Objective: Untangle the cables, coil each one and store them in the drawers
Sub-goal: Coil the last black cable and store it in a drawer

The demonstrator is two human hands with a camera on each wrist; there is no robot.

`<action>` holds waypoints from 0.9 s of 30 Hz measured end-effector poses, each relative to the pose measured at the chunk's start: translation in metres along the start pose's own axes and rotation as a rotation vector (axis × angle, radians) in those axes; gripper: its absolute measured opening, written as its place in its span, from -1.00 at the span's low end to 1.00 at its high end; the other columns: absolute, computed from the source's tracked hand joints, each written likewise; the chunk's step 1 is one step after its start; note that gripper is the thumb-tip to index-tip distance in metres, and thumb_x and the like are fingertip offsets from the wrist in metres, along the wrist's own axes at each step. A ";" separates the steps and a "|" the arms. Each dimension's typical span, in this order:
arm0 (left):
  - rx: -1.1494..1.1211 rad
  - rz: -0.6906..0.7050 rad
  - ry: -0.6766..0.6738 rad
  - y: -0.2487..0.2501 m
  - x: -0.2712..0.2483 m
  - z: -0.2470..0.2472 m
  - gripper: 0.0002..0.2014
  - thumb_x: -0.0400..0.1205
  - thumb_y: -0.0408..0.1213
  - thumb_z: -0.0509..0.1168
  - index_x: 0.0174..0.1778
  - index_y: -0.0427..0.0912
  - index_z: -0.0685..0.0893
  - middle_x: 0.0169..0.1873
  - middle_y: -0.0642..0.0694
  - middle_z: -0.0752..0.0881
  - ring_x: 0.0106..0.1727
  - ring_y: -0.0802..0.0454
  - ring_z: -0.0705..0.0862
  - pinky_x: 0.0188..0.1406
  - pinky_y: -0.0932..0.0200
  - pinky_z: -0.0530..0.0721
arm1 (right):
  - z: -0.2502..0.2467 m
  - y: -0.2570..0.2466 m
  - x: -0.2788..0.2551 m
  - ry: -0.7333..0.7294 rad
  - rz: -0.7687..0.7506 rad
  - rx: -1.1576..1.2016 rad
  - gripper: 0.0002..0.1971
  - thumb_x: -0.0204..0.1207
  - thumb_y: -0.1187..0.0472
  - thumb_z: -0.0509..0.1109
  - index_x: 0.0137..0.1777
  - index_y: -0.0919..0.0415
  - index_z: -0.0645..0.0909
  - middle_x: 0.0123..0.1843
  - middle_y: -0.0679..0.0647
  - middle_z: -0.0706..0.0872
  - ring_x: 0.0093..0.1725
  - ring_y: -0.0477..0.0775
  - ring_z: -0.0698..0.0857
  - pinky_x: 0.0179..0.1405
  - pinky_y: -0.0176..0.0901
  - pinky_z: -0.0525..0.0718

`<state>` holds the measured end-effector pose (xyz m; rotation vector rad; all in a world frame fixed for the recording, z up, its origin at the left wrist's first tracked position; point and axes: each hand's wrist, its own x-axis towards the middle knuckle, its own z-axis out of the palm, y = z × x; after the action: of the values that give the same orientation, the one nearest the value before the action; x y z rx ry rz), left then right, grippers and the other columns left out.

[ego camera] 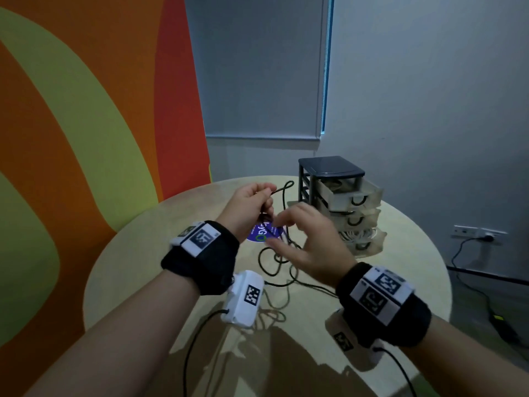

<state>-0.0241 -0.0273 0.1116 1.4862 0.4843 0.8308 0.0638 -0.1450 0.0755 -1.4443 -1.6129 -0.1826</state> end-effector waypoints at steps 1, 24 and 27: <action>-0.028 0.006 0.017 0.000 -0.001 0.005 -0.79 0.73 -0.46 0.02 -0.12 -0.21 0.52 -0.51 -0.05 0.40 -0.62 0.19 0.47 -0.60 0.37 0.50 | 0.004 -0.001 -0.002 -0.062 0.048 0.039 -0.70 0.36 0.07 0.52 0.01 0.16 0.58 -0.12 -0.04 0.59 -0.12 -0.07 0.56 -0.08 -0.35 0.51; -0.230 -0.188 0.585 -0.030 0.018 -0.089 -0.70 0.63 -0.62 -0.12 -0.18 -0.20 0.43 -0.59 -0.04 0.32 -0.83 0.23 0.17 -0.84 0.46 0.12 | -0.060 0.075 -0.011 0.457 1.021 0.713 -0.80 0.58 0.50 0.12 -0.14 0.34 0.55 -0.31 0.26 0.66 -0.57 0.02 0.70 -0.56 -0.10 0.74; -0.062 -0.251 0.538 -0.038 0.012 -0.088 -0.71 0.65 -0.63 -0.09 -0.21 -0.25 0.45 -0.49 -0.11 0.31 -0.85 0.23 0.21 -0.83 0.48 0.17 | -0.054 0.072 -0.009 0.437 1.005 0.842 -0.73 0.58 0.52 0.06 -0.25 0.31 0.51 -0.22 0.29 0.62 -0.32 0.18 0.68 -0.30 0.00 0.76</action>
<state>-0.0740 0.0443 0.0709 1.1046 1.0127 1.0320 0.1515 -0.1647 0.0668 -1.2257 -0.3680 0.6437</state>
